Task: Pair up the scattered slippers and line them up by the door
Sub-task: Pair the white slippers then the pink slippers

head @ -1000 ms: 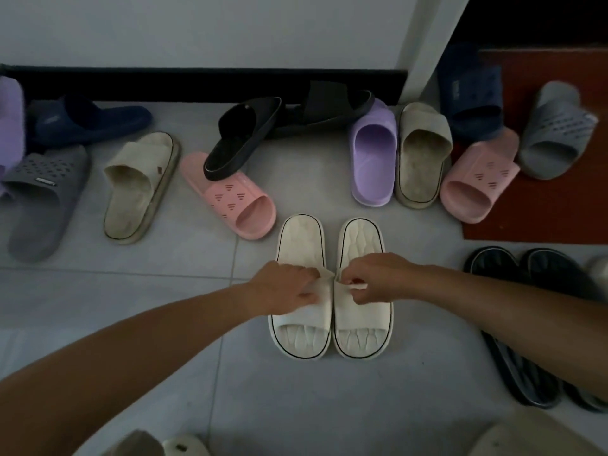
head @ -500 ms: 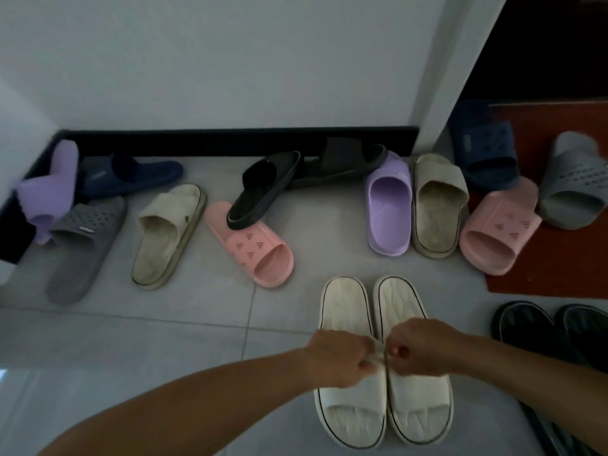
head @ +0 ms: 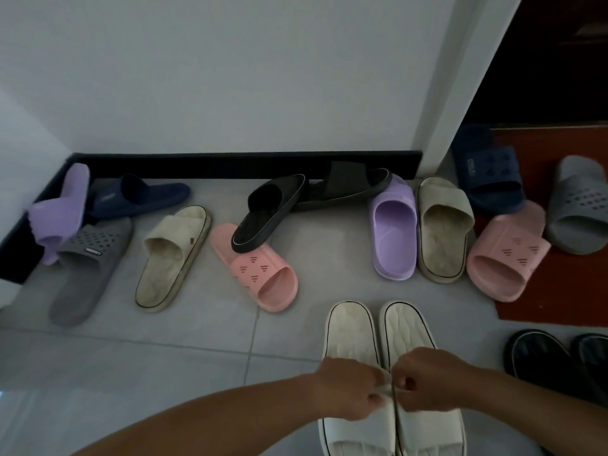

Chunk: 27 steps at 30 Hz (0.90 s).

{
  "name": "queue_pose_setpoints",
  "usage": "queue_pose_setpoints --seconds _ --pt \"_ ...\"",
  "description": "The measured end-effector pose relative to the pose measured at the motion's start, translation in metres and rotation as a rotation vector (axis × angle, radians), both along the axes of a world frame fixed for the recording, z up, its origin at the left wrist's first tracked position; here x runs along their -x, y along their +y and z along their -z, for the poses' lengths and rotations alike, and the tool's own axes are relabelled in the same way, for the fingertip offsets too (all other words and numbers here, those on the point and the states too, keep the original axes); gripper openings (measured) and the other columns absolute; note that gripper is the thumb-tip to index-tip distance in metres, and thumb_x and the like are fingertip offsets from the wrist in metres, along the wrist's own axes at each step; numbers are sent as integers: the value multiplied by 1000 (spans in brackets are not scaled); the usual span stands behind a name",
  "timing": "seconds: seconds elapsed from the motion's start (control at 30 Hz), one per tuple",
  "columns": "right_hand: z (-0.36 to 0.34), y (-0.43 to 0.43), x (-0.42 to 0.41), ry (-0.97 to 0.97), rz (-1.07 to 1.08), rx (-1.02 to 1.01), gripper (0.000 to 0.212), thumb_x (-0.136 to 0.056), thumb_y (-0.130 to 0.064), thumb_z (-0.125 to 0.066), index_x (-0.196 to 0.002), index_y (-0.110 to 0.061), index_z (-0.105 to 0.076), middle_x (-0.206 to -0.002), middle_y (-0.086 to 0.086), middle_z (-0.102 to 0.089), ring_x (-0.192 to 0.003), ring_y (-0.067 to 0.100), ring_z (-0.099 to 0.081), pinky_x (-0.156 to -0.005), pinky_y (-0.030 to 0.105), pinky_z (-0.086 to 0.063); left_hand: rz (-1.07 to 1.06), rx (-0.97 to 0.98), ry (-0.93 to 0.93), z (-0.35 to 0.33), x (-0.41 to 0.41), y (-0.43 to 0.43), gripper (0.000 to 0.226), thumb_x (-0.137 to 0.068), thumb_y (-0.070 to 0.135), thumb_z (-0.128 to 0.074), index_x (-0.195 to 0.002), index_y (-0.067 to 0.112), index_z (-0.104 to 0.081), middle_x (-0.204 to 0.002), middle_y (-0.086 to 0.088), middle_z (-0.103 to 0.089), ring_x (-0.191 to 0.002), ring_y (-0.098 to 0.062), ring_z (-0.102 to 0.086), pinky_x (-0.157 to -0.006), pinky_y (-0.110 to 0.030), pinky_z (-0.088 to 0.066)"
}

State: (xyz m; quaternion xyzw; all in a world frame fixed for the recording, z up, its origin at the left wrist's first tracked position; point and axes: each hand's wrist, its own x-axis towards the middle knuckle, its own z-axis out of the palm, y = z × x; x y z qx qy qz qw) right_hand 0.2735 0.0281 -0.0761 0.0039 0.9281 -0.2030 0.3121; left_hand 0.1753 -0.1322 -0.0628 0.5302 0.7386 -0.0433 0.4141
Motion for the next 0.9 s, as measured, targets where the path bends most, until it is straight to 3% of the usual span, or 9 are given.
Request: queue_pose_setpoints --seconds 0.17,0.4,0.6,0.73,0.9 --pt "-3 -1 2 -19 9 2 25 -72 -42 -50 -82 -21 -59 -74 -4 -56 -73 17 -54 -55 26 -33 -1 -14 -17 -1 0 1 39 -94 41 -38 -129 28 -44 -125 -11 -58 -116 -37 -53 -91 -47 -41" --pt "-3 -1 0 -37 44 13 24 -71 -42 -50 -79 -20 -57 -75 -2 -58 -70 16 -52 -61 27 -40 5 -18 -5 -1 -1 2 40 -92 40 -39 -130 30 -43 -125 -9 -58 -116 -36 -53 -91 -46 -41" --pt "-13 -5 2 -85 40 36 23 -76 -36 -54 -73 -14 -58 -78 10 -64 -69 23 -56 -60 33 -45 -11 -64 7 12 -8 0 37 -93 35 -34 -129 29 -42 -121 -8 -60 -108 -34 -57 -78 -37 -38" --pt "-20 -2 -3 -95 23 12 20 -77 -36 -57 -71 -17 -58 -69 2 -57 -65 21 -50 -58 29 -40 -19 -70 -6 16 -15 4 32 -94 39 -33 -124 34 -43 -119 -3 -61 -108 -29 -58 -79 -36 -39" --pt "-26 18 -36 -141 63 -15 14 -76 -36 -60 -71 -23 -57 -74 -3 -62 -70 18 -53 -59 25 -38 9 -90 -83 19 -47 25 35 -94 36 -32 -128 33 -40 -121 -2 -60 -110 -29 -57 -85 -40 -43"
